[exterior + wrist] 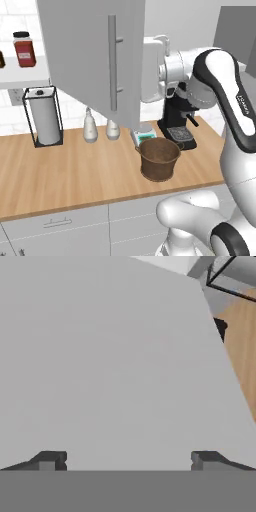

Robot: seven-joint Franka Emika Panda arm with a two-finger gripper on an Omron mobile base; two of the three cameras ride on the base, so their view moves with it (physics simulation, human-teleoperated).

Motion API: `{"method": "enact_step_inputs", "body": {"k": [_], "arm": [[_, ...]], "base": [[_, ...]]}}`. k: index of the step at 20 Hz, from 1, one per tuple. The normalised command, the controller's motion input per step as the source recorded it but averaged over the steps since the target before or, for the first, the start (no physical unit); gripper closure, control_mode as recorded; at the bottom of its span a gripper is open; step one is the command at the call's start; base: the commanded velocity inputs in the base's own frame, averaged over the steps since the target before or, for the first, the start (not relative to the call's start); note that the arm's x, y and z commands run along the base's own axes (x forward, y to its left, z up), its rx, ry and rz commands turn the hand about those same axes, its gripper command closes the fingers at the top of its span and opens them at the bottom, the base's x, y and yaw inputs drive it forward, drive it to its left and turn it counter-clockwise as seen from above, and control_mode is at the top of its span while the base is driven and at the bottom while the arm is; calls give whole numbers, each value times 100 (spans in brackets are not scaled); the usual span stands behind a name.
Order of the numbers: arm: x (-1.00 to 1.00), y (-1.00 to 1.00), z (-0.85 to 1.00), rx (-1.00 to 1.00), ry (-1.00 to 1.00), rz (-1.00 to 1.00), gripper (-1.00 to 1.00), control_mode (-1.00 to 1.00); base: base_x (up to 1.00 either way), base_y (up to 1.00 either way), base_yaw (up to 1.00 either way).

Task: Open the cabinet, pick up the bread from the cabinet and place it in the basket. Then move the basket to the dining counter.

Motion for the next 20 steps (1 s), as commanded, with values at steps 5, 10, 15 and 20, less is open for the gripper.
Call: {"method": "enact_step_inputs", "body": {"k": [5,10,15,20], "arm": [[-55,100,-2,-6,-7,34,-100,-100],[-8,12,-2,-20,-39,4,-100,-100],[-9,-100,0,-32,-44,-16,-100,-100],[0,-100,0,-34,-34,-21,-100,-100]], "base": [[0,0,0],[0,0,0],[0,0,0],[0,0,0]]}}
